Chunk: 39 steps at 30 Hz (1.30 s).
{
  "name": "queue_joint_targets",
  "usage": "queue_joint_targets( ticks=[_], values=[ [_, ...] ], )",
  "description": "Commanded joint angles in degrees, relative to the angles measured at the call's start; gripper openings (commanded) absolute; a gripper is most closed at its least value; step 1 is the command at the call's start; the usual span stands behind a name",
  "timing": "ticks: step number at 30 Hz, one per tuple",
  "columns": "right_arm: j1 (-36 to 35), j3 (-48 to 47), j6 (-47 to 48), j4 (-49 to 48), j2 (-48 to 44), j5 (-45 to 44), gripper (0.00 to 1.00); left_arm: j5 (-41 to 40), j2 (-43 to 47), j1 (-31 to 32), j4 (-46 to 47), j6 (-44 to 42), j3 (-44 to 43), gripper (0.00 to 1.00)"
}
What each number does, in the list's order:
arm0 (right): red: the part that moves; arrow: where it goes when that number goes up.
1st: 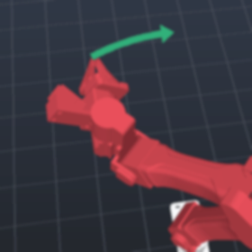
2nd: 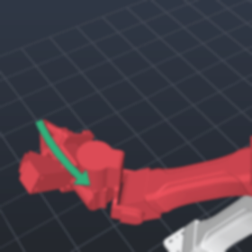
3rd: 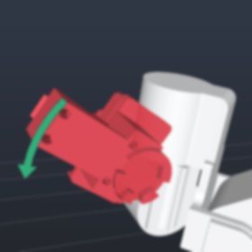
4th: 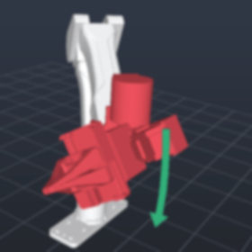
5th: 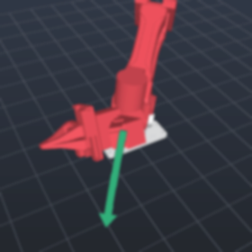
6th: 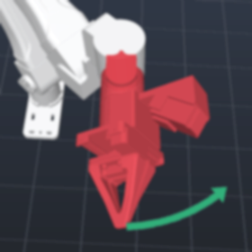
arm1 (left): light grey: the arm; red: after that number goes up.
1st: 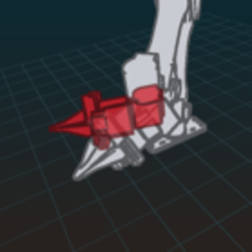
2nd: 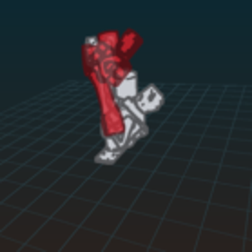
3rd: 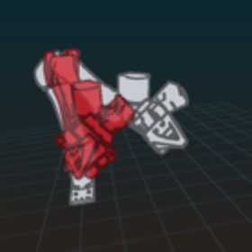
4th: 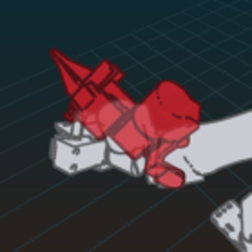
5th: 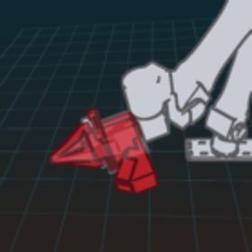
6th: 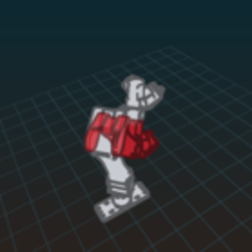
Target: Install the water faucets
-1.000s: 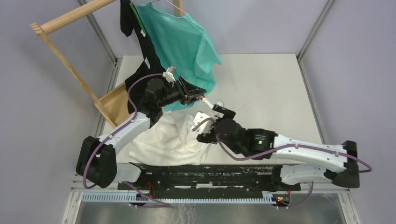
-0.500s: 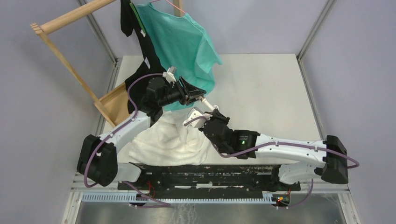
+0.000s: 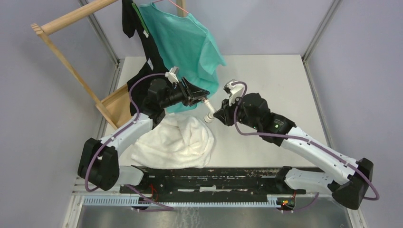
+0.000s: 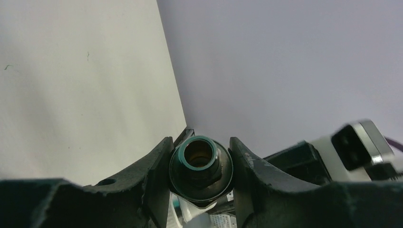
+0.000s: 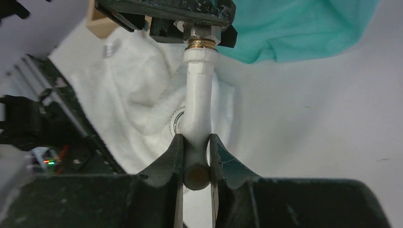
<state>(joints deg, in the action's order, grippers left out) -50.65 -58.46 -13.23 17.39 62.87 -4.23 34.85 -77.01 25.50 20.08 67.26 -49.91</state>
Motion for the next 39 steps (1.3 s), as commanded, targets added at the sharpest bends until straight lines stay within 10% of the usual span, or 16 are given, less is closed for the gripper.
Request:
queue_joint_targets(
  ticks=[1, 9, 14, 18, 22, 26, 32, 39],
  values=[
    [7.8, 1.9, -23.2, -11.7, -0.6, 24.3, 0.0, 2.4, 3.2, 0.2, 7.8, 0.1, -0.4, 0.03],
    [21.3, 16.5, -72.8, -66.1, 11.6, 43.8, 0.0, 2.0, 4.7, 0.2, 11.8, 0.2, 1.9, 0.03],
    [22.7, 19.4, -84.7, -83.2, 20.8, 45.1, 0.1, 1.5, 5.1, 0.2, 12.5, 0.8, 2.5, 0.03],
    [24.2, 19.4, -73.8, -67.6, 14.8, 45.8, 0.51, 0.3, 5.6, 0.2, 11.5, 1.2, 3.0, 0.03],
    [24.3, 9.9, -40.5, -17.8, 1.6, 36.1, 0.76, -1.3, 6.1, 0.2, 10.2, 2.2, 3.4, 0.03],
    [22.7, 1.0, -16.7, 6.9, -5.8, 21.0, 0.84, -3.3, 6.2, 0.3, 8.9, 4.1, 3.3, 0.03],
    [9.2, -4.9, 3.8, 19.4, -9.4, -2.0, 0.9, -5.9, 5.7, 0.3, 6.7, 5.3, 2.5, 0.03],
    [4.4, -3.0, -0.7, 12.0, -9.2, 0.4, 0.91, -8.4, 5.5, 0.4, 5.7, 5.6, 3.0, 0.03]
  ],
)
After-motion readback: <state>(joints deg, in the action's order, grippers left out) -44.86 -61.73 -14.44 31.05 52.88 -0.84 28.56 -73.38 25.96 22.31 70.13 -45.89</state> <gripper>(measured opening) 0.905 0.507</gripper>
